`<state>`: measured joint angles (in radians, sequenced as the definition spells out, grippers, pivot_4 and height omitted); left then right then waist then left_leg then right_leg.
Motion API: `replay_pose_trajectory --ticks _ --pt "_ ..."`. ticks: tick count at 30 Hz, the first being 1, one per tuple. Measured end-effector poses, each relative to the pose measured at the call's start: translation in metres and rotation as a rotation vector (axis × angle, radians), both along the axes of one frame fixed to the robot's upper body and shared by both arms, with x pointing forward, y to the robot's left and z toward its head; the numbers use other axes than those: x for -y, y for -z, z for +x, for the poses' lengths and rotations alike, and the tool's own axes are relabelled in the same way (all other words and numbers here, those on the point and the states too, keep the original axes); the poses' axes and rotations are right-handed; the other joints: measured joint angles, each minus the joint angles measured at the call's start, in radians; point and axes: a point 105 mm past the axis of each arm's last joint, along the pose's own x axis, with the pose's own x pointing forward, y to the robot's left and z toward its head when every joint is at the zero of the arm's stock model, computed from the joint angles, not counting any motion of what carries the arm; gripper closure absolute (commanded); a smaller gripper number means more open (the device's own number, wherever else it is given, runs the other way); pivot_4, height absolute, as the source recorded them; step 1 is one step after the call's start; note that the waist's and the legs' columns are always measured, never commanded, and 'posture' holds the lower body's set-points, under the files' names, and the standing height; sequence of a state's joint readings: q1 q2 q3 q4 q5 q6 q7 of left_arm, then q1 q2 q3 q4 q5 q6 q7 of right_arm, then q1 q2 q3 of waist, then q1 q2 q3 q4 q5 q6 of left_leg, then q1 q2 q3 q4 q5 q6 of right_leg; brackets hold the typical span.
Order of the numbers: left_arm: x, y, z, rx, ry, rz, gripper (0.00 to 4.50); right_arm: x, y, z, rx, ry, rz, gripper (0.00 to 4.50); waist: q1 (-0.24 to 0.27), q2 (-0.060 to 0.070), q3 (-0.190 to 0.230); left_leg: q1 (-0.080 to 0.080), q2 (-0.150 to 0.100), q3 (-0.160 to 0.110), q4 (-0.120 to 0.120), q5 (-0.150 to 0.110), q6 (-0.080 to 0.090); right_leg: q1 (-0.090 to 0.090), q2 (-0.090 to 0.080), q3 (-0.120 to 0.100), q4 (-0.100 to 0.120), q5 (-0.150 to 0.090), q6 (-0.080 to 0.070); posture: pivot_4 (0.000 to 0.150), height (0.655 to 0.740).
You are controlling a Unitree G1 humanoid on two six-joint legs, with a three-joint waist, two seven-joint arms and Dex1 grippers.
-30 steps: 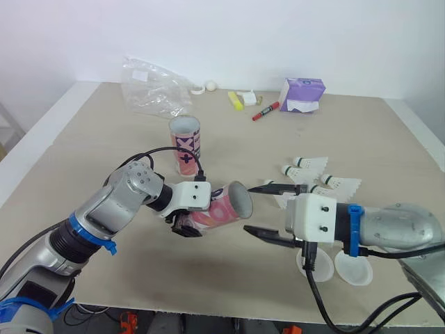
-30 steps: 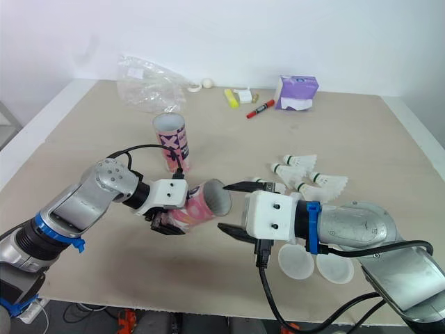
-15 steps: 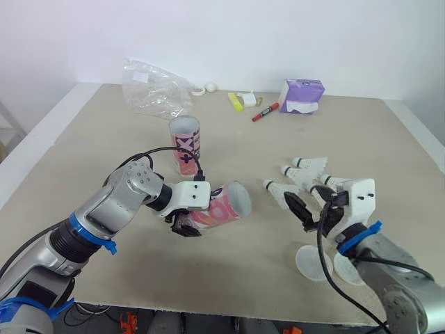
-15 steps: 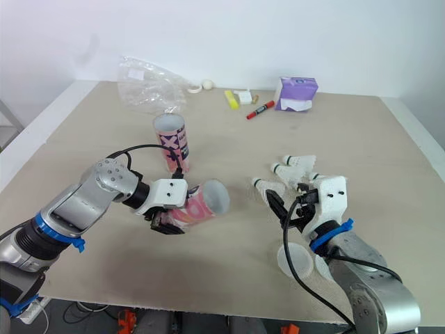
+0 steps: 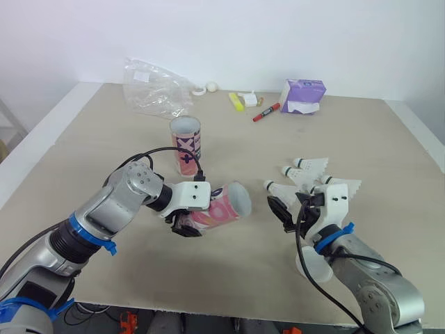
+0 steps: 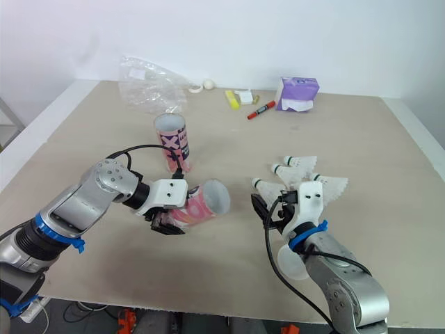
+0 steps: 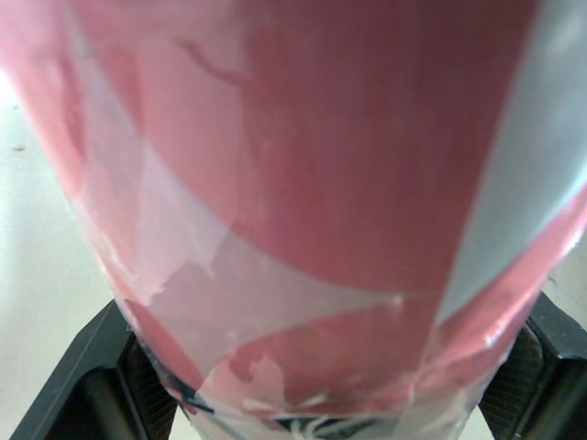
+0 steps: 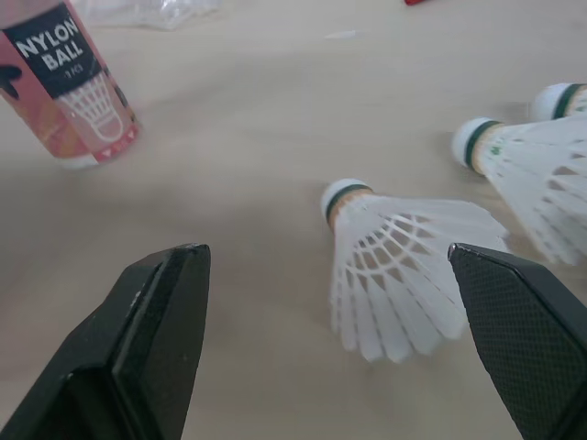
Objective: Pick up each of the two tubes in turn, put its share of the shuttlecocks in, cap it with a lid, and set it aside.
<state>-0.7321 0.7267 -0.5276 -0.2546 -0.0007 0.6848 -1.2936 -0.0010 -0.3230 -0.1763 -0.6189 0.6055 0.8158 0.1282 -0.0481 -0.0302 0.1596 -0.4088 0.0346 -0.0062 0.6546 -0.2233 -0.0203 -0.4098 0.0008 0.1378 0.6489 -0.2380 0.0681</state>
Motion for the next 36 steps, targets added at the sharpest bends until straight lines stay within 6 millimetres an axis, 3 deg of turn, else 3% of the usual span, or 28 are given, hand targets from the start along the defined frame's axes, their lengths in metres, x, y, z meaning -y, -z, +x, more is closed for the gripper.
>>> replay_pose_trajectory --ticks 12,14,18,23,30,32,36 --pt "0.0 0.0 -0.002 0.011 -0.014 -0.004 0.71 -0.004 0.005 0.021 -0.062 -0.039 0.096 0.06 0.0 0.0 0.0 0.0 0.0 0.0 0.0 0.0 0.0 0.0 0.0 0.0 0.0 0.0 0.0 0.15 0.74" --pt "0.0 0.0 -0.002 0.011 -0.014 -0.004 0.71 -0.006 0.005 0.025 -0.074 -0.048 0.111 0.58 0.0 0.0 0.0 0.0 0.0 0.0 0.0 0.0 0.0 0.0 0.0 0.0 0.0 0.0 0.0 0.15 0.74" --pt "0.0 0.0 -0.002 0.01 -0.014 -0.004 0.71 -0.008 0.008 0.031 -0.1 -0.066 0.133 2.02 0.0 0.0 0.0 0.0 0.0 -0.001 0.0 0.0 0.0 0.0 0.0 0.0 0.0 0.0 0.0 0.15 0.74" --pt "0.0 0.0 -0.002 0.006 -0.02 -0.006 0.71 -0.003 0.018 0.034 -0.14 -0.05 0.143 4.43 -0.001 0.0 0.0 0.0 0.0 -0.001 0.0 0.0 0.0 0.0 0.0 0.0 0.0 -0.001 0.0 0.15 0.74" --pt "0.0 0.0 -0.002 0.005 -0.022 -0.008 0.71 -0.005 0.009 0.034 -0.101 -0.096 0.107 4.43 -0.001 0.001 0.0 0.0 -0.001 -0.001 0.0 0.0 0.0 0.0 0.0 0.0 0.0 -0.001 0.0 0.15 0.74" --pt "0.0 0.0 -0.002 0.005 -0.019 -0.01 0.71 -0.005 -0.001 0.026 -0.058 -0.149 0.031 4.43 0.0 0.002 0.001 -0.001 -0.002 -0.001 -0.001 0.0 0.0 0.0 -0.001 0.0 0.0 -0.001 0.001 0.15 0.74" --pt "0.002 0.0 -0.002 0.01 -0.012 -0.016 0.71 -0.006 -0.043 0.007 0.149 -0.309 -0.197 4.43 0.004 0.006 0.004 -0.001 -0.004 -0.002 0.0 0.0 0.0 0.001 -0.003 -0.001 0.0 -0.002 0.003 0.15 0.74"
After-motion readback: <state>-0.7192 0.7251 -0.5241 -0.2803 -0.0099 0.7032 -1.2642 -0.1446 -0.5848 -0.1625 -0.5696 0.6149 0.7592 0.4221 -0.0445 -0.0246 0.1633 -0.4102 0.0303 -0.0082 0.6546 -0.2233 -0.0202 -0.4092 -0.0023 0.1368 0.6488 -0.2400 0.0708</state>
